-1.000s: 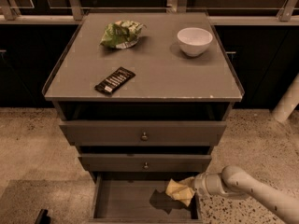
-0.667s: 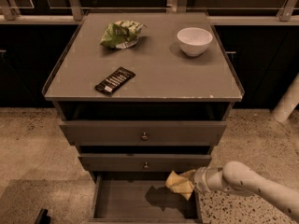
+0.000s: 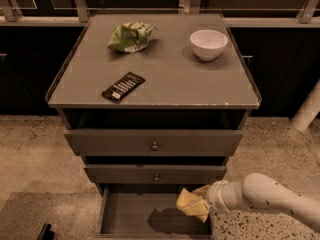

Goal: Pick sponge from bottom drawer and place on counter

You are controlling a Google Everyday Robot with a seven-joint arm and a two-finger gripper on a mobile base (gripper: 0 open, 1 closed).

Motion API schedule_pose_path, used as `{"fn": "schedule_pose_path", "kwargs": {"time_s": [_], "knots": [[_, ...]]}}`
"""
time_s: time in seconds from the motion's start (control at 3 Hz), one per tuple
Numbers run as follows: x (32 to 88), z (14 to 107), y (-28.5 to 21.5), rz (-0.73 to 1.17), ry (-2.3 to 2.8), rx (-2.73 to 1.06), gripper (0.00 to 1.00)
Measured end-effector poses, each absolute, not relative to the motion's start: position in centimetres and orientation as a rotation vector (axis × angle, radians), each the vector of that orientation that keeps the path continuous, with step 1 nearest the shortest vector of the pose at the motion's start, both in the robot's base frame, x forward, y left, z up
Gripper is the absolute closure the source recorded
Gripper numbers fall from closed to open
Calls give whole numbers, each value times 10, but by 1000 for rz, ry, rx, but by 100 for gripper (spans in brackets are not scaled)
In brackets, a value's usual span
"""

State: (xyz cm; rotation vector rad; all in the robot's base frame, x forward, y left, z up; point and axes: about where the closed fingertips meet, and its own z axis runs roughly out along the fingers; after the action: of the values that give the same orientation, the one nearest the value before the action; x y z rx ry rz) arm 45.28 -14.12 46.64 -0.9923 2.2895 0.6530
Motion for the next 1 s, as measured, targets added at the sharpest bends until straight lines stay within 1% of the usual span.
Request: {"fn": "schedule_pose_path", "kwargs": {"time_s": [0.33, 0.67, 1.0], "knots": [[453, 466, -141, 653, 2289, -992, 100], [457, 495, -148, 646, 2262, -1053, 100], [457, 577, -156, 555, 2171, -1164, 100]]}}
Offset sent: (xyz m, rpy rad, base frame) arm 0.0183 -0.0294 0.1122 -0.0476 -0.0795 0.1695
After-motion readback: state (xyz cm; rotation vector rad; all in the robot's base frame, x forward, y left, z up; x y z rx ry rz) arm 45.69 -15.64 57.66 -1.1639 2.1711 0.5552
